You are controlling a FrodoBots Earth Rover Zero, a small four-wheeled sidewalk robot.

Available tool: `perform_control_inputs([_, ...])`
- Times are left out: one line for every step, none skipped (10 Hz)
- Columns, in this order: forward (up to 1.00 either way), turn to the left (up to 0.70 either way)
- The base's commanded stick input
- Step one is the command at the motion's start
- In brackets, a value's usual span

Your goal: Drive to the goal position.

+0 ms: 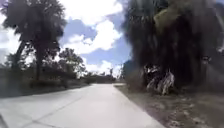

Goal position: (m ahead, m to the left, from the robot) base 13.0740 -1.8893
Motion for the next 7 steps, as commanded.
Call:
perform_control_inputs([1.0, 0.14])
perform_control_inputs([1.0, 0.0])
perform_control_inputs([1.0, 0.0])
perform_control_inputs([1.0, 0.0])
perform_control_inputs([1.0, 0.0])
perform_control_inputs([1.0, 0.0])
perform_control_inputs([1.0, 0.0])
